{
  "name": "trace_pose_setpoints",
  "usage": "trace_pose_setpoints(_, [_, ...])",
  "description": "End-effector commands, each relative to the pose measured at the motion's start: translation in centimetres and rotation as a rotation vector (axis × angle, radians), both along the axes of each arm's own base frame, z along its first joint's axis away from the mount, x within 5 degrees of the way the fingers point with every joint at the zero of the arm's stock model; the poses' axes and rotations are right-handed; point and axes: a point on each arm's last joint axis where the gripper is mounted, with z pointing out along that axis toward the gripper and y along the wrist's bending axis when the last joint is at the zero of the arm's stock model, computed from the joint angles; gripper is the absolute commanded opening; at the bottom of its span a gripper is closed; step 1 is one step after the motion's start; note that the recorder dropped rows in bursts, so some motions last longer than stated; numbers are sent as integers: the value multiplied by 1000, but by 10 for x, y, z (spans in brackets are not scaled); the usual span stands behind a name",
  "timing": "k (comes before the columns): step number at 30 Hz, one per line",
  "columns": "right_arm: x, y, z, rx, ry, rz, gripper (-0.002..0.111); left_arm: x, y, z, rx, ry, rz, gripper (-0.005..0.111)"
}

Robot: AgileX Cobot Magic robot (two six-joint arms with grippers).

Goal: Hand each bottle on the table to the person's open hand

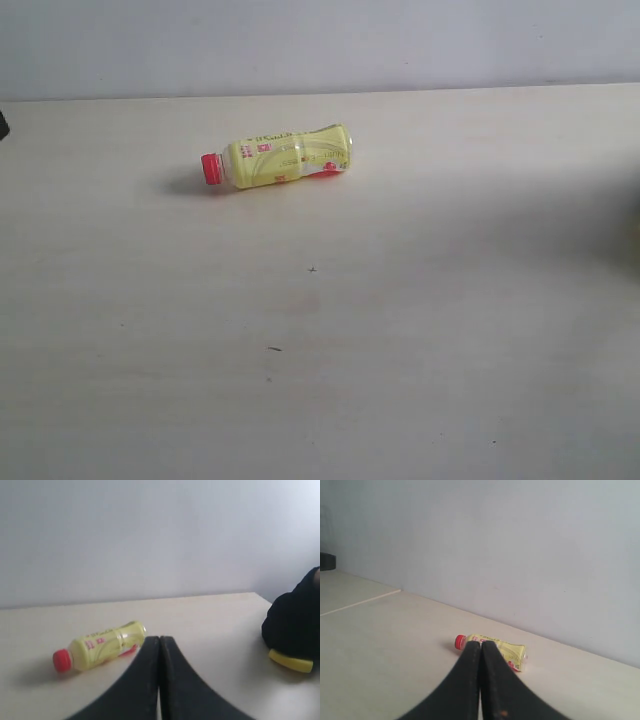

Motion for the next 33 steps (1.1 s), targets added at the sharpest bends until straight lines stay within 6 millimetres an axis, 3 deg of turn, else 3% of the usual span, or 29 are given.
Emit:
trace_pose_setpoints(1, [1, 0, -1, 7, -5, -2, 0, -2, -2, 6, 71, -112, -54, 0])
trace_pose_setpoints(10, [1, 0, -1, 7, -5, -2, 0, -6, -9, -1, 220, -119, -152, 0])
trace_pose_setpoints(16, [1, 0, -1, 7, -5, -2, 0, -6, -10, -8, 465, -219, -188, 0])
trace_pose_setpoints(33, [1, 0, -1, 7, -5, -2, 0, -5, -8, -8, 506, -252, -171, 0])
